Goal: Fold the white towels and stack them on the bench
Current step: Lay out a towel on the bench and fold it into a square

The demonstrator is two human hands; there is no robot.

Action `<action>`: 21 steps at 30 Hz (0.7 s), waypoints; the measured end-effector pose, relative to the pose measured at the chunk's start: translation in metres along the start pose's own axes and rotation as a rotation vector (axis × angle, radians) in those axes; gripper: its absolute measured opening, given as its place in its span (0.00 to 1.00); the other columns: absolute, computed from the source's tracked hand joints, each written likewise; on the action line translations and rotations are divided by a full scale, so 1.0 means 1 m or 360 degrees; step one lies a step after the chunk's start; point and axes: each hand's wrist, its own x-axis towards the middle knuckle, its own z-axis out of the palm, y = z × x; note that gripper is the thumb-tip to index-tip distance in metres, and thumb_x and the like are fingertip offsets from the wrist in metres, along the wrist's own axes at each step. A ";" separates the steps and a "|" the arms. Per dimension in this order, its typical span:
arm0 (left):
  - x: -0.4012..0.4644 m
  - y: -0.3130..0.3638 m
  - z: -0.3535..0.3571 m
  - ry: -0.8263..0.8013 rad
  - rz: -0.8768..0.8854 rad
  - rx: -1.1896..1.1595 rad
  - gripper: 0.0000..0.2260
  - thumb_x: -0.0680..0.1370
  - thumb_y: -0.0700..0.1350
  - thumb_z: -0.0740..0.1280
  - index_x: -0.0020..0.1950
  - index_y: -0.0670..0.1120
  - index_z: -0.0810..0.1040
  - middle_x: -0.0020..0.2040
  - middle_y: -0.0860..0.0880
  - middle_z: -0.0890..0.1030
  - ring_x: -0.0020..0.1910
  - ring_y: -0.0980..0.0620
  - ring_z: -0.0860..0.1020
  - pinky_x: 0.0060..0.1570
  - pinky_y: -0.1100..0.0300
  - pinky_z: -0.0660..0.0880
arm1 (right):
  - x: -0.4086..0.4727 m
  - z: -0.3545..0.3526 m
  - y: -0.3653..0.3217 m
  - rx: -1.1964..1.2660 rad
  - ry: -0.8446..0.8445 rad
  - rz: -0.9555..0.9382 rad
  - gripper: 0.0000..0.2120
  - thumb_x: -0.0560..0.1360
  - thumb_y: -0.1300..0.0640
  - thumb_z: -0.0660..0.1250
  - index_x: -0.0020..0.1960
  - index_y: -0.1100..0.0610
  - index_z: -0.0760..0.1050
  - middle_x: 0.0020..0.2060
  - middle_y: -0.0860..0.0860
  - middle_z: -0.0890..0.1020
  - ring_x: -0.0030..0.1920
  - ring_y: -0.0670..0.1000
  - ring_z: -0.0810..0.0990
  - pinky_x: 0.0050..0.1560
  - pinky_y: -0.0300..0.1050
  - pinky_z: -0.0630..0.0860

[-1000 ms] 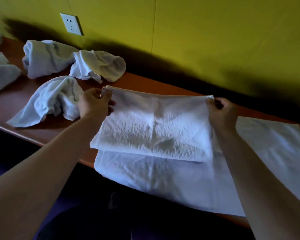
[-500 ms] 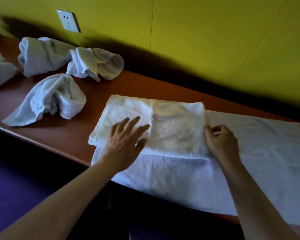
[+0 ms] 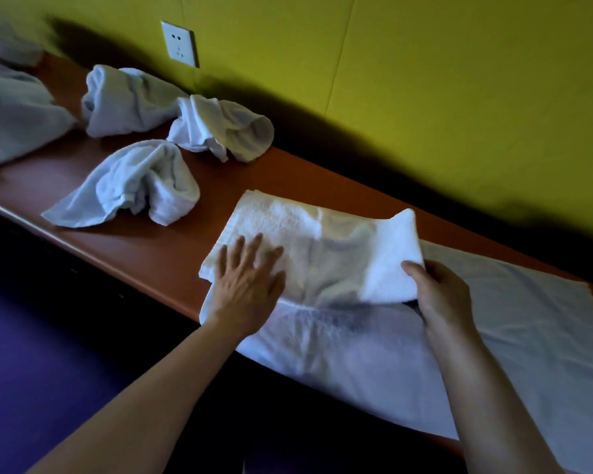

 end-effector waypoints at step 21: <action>0.003 -0.077 -0.036 0.0384 -0.0955 -0.1423 0.14 0.84 0.53 0.57 0.57 0.47 0.78 0.50 0.48 0.82 0.53 0.46 0.79 0.54 0.50 0.74 | -0.101 0.202 -0.059 -0.0840 -0.1117 -0.0777 0.19 0.76 0.41 0.69 0.56 0.55 0.81 0.49 0.50 0.84 0.49 0.50 0.82 0.51 0.46 0.79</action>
